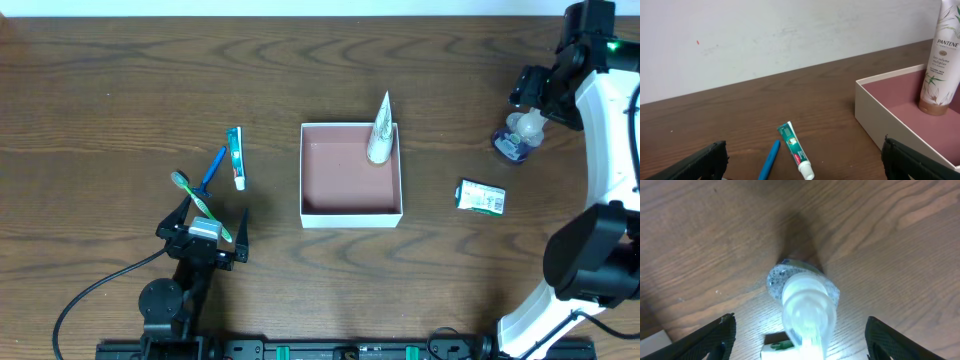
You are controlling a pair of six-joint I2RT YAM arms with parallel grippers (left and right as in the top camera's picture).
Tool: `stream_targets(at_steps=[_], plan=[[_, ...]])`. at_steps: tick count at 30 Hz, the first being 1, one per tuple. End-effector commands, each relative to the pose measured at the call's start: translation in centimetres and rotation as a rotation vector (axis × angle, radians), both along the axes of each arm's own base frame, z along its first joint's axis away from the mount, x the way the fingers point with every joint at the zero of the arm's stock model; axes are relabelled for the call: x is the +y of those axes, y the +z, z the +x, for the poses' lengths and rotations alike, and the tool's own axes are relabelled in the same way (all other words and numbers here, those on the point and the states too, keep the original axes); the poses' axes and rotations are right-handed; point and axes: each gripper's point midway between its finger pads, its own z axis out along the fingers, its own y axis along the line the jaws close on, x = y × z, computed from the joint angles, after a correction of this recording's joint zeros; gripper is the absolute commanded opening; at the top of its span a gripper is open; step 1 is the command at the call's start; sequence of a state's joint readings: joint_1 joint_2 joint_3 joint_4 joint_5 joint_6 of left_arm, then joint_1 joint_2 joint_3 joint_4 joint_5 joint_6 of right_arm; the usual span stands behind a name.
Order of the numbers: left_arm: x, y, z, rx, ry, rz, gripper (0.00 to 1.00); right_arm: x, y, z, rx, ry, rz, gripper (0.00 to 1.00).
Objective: Pack container
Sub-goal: 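Move the right gripper to the blue soap pump bottle and grasp it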
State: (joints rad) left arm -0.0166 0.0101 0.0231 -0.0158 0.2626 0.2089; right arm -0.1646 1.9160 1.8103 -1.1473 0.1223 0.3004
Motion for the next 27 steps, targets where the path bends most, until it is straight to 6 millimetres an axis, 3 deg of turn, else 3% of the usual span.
stream_targets(at_steps=[1,11,27], plan=[[-0.1,-1.6,-0.1,0.048,-0.006,-0.005,0.98,-0.3,-1.0,0.2,0.022,0.021,0.002,0.80],[-0.1,-1.6,-0.1,0.048,-0.006,-0.005,0.98,0.0,-4.0,0.6,0.076,0.027,0.034,0.71],[-0.1,-1.6,-0.1,0.048,-0.006,-0.005,0.98,0.3,-4.2,0.8,0.078,0.078,0.042,0.15]])
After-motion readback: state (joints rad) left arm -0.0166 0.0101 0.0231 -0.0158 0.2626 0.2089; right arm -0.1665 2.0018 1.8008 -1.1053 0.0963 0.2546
